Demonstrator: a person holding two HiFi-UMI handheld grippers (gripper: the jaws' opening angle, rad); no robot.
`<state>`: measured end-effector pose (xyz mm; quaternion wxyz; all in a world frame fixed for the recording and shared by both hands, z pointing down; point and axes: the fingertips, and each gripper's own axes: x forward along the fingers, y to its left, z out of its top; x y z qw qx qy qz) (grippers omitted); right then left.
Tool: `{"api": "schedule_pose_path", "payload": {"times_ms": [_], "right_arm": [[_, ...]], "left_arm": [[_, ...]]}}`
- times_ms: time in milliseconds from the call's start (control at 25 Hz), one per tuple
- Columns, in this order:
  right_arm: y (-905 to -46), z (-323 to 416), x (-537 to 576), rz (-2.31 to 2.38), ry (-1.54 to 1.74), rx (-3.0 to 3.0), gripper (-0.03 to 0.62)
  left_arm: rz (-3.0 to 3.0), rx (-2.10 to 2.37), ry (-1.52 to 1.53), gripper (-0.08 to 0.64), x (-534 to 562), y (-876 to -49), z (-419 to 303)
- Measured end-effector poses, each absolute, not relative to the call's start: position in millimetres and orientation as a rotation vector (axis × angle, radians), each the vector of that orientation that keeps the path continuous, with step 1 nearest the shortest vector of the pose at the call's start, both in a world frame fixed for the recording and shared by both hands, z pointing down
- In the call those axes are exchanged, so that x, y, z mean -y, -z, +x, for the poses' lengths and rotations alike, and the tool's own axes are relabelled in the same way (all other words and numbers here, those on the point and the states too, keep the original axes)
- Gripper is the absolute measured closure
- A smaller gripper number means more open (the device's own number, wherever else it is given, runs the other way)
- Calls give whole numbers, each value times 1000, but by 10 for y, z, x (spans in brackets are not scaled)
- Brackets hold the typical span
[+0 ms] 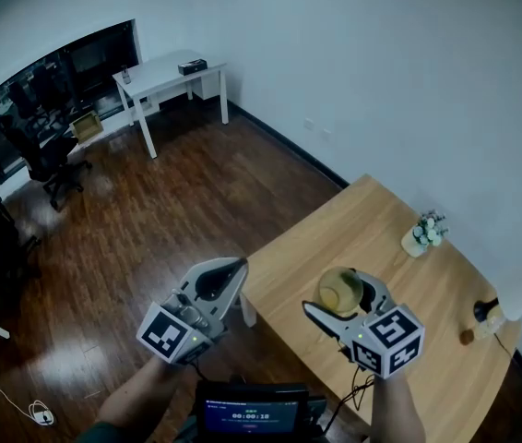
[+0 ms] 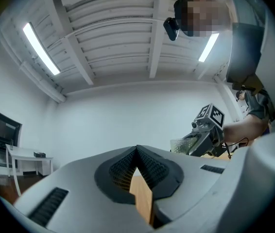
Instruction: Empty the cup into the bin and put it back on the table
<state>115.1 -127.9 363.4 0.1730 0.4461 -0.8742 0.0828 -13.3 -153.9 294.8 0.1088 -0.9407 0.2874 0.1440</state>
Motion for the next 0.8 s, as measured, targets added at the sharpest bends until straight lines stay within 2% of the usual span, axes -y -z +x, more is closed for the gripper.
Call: {"api": "schedule_pose_path", "payload": {"times_ms": [400, 800], "right_arm": [[-3598, 608, 1832, 1209, -212, 2504, 193], [-3527, 201, 2187, 1140, -175, 2510, 193]], "left_arm": [[-2559, -937, -532, 560, 1914, -2722, -732], [-2469, -962, -561, 561, 2093, -2602, -1032]]}}
